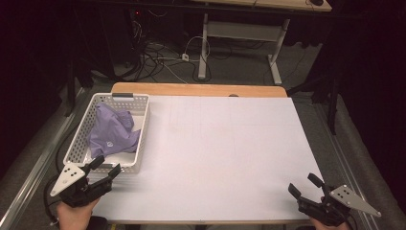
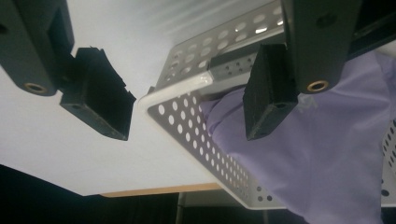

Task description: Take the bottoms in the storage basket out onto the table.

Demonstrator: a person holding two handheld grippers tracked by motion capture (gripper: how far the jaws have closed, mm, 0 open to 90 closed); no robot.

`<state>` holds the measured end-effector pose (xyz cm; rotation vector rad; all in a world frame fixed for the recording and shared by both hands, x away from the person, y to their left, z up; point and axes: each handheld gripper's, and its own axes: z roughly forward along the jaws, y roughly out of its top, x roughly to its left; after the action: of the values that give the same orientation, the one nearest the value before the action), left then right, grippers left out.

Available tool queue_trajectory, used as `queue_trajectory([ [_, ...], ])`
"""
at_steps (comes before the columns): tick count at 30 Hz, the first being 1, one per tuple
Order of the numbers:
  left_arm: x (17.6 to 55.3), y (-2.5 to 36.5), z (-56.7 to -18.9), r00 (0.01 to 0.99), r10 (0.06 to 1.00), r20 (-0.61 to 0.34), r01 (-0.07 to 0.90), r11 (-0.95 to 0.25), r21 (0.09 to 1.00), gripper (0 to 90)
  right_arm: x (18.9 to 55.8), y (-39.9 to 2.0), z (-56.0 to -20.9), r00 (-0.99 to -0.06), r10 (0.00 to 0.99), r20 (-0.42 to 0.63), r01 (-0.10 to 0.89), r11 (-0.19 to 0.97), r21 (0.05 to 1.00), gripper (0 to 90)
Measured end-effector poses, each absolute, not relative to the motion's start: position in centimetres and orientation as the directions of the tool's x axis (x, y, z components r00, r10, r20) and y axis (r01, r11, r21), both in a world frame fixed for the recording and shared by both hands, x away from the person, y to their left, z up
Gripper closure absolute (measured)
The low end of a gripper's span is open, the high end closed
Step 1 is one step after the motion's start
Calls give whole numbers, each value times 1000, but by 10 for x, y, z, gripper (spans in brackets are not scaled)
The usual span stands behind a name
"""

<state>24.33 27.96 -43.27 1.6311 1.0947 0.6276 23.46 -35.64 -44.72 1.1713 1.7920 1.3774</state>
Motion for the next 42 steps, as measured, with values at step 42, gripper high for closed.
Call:
queue_trajectory([
  [42,274,277,-400,480,872,-95,367,-101,925,311,234,-357,-447,-440,896,63,286,73,955,174],
])
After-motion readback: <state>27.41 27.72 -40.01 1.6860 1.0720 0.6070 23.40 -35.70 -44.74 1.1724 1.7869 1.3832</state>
